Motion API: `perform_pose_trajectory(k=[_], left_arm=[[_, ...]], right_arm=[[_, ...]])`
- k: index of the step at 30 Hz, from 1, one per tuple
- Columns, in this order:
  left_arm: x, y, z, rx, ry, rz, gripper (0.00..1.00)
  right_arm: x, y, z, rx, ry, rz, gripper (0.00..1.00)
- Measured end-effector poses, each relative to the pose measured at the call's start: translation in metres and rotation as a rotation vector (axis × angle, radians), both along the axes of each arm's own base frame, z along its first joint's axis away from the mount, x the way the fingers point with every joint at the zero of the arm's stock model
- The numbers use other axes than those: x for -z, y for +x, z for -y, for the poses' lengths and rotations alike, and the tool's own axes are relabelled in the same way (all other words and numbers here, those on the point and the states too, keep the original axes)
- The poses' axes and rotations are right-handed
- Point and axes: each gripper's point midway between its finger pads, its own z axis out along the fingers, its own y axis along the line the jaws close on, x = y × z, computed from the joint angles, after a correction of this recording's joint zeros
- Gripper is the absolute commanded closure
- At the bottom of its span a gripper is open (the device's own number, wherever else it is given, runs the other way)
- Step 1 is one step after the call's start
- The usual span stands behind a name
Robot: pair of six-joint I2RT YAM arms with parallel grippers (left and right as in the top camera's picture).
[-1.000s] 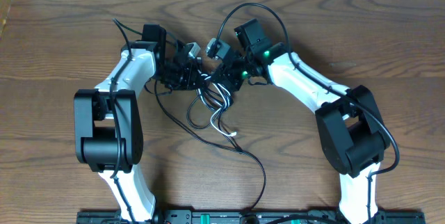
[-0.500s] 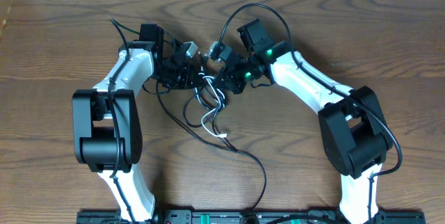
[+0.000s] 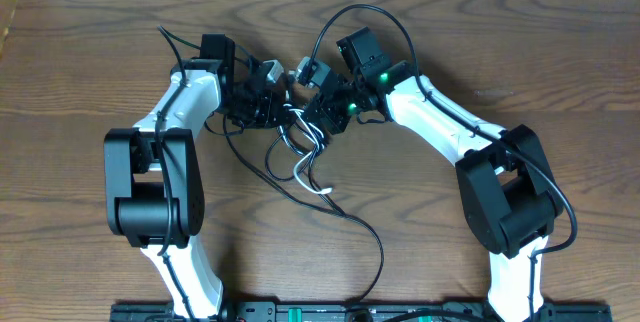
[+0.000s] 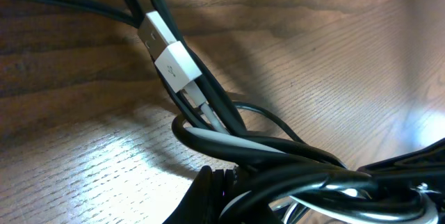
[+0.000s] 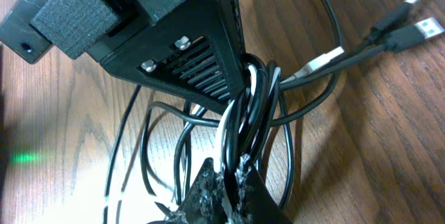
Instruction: Untangle cables
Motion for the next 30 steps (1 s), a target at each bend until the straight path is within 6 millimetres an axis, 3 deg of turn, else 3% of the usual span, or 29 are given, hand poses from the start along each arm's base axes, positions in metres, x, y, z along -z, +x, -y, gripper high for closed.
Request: perform_pose_trajectory(k=[4, 10, 18, 23, 24, 25, 27, 30], left_arm=[[0.0, 0.0, 0.0, 0.0, 0.003, 0.0, 0.93], [0.002, -0.001, -0.001, -0.002, 0.014, -0.007, 0.92], [0.005, 0.001, -0.005, -0.014, 0.046, -0.004, 0.93], [0.006, 0.002, -0.007, -0.029, 0.054, -0.011, 0.93], [0.006, 0.002, -0.007, -0.029, 0.054, -0.011, 0.92], [0.006, 0.002, -0.007, -0.03, 0.054, -0.011, 0.92], [0.006, 0.002, -0.007, -0.03, 0.054, -0.011, 0.93], [0.006, 0.002, -0.007, -0.03, 0.054, -0.011, 0.92]], right_arm=[[-0.003, -0.001, -0.003, -0.011, 0.021, -0.003, 0.99], [-0.028, -0.006, -0.006, -0.081, 0.184, -0.051, 0.99], [-0.071, -0.018, 0.008, -0.192, 0.436, -0.176, 0.99], [-0.082, -0.007, 0.026, -0.155, 0.484, -0.225, 0.98], [-0.081, -0.005, 0.029, -0.14, 0.478, -0.231, 0.96], [-0.078, -0.001, 0.033, -0.11, 0.46, -0.242, 0.81], [-0.07, 0.005, 0.036, -0.062, 0.418, -0.251, 0.62], [-0.054, 0.012, 0.035, 0.004, 0.329, -0.235, 0.44]])
